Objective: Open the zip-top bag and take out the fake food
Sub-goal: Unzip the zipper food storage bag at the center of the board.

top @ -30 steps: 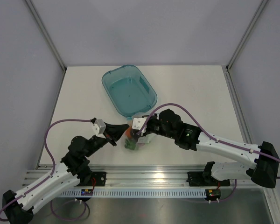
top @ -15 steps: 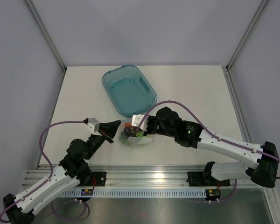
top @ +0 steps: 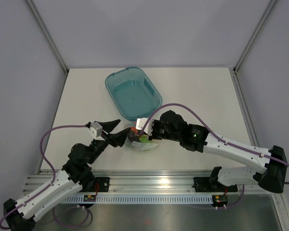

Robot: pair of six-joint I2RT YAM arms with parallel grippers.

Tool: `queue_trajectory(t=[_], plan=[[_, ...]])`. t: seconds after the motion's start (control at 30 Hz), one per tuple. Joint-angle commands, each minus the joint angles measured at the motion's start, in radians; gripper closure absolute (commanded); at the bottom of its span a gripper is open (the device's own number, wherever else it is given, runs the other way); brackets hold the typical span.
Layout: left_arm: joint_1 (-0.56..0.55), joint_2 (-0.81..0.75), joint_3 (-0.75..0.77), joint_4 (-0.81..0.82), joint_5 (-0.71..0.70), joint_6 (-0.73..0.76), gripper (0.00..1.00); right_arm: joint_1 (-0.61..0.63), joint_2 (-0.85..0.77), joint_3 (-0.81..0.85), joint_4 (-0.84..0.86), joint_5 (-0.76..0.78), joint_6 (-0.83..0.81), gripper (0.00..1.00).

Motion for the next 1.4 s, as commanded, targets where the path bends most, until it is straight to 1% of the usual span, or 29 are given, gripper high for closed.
queue_trajectory(t=[0.0,0.07,0.37,0.5,0.63,0.7,0.73,0.8,0.87,0.9,0.97,1.0,1.07,1.3,1.33,1.37], plan=[[0.002,0.039,0.000,0.107,0.074,0.034,0.31,-0.008,-0.037,0.044,-0.006,-0.015,0.025,1.00],[0.002,0.070,0.000,0.131,0.122,0.045,0.30,-0.011,-0.044,0.043,-0.004,-0.021,0.028,1.00],[0.001,0.127,-0.016,0.205,0.188,0.105,0.30,-0.023,-0.060,0.043,0.002,-0.052,0.042,1.00],[0.002,0.181,-0.008,0.219,0.154,0.116,0.30,-0.031,-0.057,0.046,0.000,-0.061,0.046,1.00],[0.002,0.196,-0.016,0.242,0.145,0.120,0.30,-0.036,-0.051,0.052,-0.007,-0.070,0.049,1.00],[0.002,0.199,-0.014,0.246,0.128,0.116,0.32,-0.037,-0.052,0.052,-0.007,-0.075,0.051,1.00],[0.002,0.202,-0.014,0.251,0.125,0.111,0.41,-0.037,-0.052,0.052,-0.007,-0.075,0.053,1.00],[0.002,0.207,-0.009,0.254,0.140,0.114,0.53,-0.039,-0.054,0.050,-0.006,-0.077,0.054,1.00],[0.001,0.217,-0.005,0.256,0.162,0.116,0.62,-0.039,-0.055,0.047,-0.004,-0.081,0.056,1.00],[0.002,0.221,0.000,0.253,0.167,0.116,0.70,-0.037,-0.055,0.046,-0.003,-0.083,0.057,1.00],[0.001,0.227,0.004,0.242,0.167,0.114,0.80,-0.040,-0.055,0.047,-0.001,-0.086,0.060,1.00],[0.002,0.230,0.010,0.239,0.167,0.114,0.89,-0.042,-0.055,0.047,-0.003,-0.086,0.060,1.00],[0.002,0.228,0.012,0.231,0.165,0.111,1.00,-0.042,-0.048,0.050,-0.006,-0.084,0.062,1.00],[0.002,0.210,0.012,0.213,0.084,0.067,1.00,-0.040,-0.024,0.076,-0.046,-0.061,0.069,1.00],[0.002,0.208,0.012,0.201,0.032,0.058,1.00,-0.042,-0.021,0.076,-0.046,-0.054,0.072,1.00],[0.002,0.204,0.015,0.193,0.018,0.044,1.00,-0.042,-0.020,0.075,-0.044,-0.046,0.075,1.00]])
